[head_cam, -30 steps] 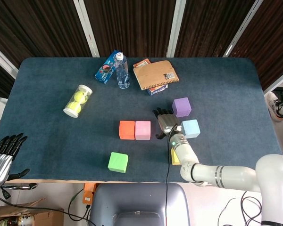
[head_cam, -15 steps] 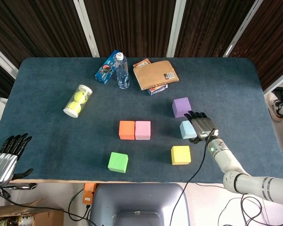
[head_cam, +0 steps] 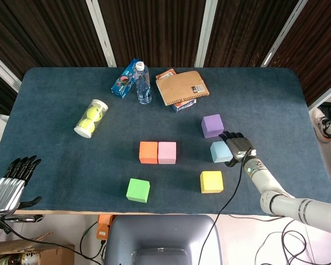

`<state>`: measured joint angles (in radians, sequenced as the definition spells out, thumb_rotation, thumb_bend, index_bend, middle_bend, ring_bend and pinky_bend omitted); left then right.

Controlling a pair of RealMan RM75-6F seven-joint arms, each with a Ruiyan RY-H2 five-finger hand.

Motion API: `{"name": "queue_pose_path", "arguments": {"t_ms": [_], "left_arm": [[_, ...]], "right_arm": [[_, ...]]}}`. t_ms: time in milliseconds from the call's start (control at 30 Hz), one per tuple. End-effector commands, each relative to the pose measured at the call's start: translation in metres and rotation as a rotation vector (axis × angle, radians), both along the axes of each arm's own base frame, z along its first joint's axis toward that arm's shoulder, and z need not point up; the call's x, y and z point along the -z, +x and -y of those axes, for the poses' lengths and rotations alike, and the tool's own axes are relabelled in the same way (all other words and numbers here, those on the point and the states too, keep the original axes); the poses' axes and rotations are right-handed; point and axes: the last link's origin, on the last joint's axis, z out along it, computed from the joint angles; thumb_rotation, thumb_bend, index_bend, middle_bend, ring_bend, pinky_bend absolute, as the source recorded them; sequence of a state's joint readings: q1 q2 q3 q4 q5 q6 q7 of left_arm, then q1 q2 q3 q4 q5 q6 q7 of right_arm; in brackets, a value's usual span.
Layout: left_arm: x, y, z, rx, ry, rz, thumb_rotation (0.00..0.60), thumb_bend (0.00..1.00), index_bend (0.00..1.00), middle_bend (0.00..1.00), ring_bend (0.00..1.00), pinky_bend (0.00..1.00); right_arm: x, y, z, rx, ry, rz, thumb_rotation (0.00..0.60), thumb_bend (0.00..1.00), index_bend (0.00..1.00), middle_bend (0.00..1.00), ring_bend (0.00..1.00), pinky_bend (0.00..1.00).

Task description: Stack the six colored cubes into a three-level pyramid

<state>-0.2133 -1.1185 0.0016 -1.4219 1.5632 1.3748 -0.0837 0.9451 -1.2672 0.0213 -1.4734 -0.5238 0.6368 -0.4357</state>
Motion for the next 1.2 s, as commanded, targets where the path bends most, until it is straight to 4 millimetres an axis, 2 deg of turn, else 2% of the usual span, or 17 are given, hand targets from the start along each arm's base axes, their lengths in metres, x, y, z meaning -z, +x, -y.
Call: {"name": "queue_pose_path", "arguments": {"t_ms": [33,267,467,733,833,1000,1200], "left_arm": [[-0.001,0.0,0.0,0.0,0.003,-0.001,0.592,0.09,0.01,0.03,0.0,0.07],[-0.001,0.0,0.0,0.0,0.001,0.001,0.592,0.09,0.01,0.03,0.0,0.07],[0.001,0.0,-0.001,-0.003,0.0,-0.002,0.593,0.09,0.01,0.03,0.0,0.07],[-0.002,-0.001,-0.001,-0.006,0.004,-0.003,0.593,0.1,0.0,0.03,0.0,0.07],[-0.002,-0.001,-0.001,-0.004,0.004,-0.001,0.594,0.1,0.0,0.03,0.0,0.07],[-0.002,-0.001,-0.002,0.0,-0.001,0.007,0.593,0.1,0.0,0.03,0.0,0.07],[-0.002,-0.001,-0.001,0.01,-0.005,0.006,0.593,0.1,0.0,0.03,0.0,0.07]], "right_arm": [[0.001,-0.002,0.001,0.004,0.005,-0.013,0.6,0.2,0.14,0.0,0.0,0.0],[-0.001,-0.006,0.006,0.017,-0.007,-0.033,0.6,0.2,0.17,0.0,0.0,0.0],[0.006,-0.002,0.012,0.013,-0.01,-0.026,0.6,0.2,0.25,0.0,0.0,0.0],[0.005,-0.002,0.014,0.024,-0.035,0.001,0.6,0.23,0.46,0.0,0.0,0.0],[0.001,-0.001,0.012,0.028,-0.056,0.021,0.6,0.24,0.5,0.0,0.0,0.0],[-0.001,0.016,0.01,0.063,-0.093,0.097,0.6,0.24,0.53,0.0,0.0,0.0],[0.012,0.05,0.009,0.039,-0.083,0.107,0.6,0.24,0.52,0.0,0.0,0.0]]}}
